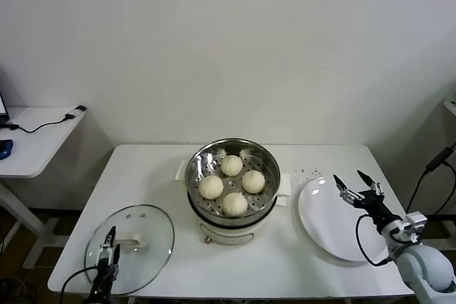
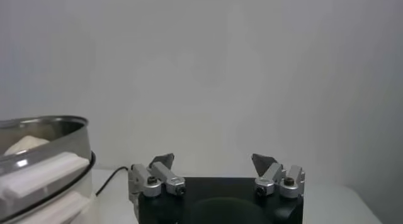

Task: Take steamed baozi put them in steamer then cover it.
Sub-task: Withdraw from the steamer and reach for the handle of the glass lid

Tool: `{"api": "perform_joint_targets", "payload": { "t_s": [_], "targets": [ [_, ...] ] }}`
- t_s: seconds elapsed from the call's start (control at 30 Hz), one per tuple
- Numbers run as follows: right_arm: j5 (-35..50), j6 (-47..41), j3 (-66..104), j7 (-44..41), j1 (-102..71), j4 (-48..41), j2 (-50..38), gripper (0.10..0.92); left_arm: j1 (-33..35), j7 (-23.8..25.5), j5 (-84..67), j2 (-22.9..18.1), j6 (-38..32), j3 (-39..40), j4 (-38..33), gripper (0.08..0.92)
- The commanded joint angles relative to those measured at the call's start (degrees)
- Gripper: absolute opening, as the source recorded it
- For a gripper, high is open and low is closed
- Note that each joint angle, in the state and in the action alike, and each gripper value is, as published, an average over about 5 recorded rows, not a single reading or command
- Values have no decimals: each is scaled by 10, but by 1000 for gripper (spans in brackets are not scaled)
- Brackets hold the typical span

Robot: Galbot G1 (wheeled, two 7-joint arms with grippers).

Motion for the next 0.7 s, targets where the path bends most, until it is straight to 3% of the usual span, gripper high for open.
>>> {"api": "perform_joint_targets", "payload": {
  "t_s": [0.03,0.7],
  "targets": [
    [-25,1,13,0,-16,-4,15,823,-33,-30,0,2,8,7,33,823],
    [-50,20,21,-11,-29,-21,34,823,-75,-38,-13,3,13,19,84,823]
  ]
}}
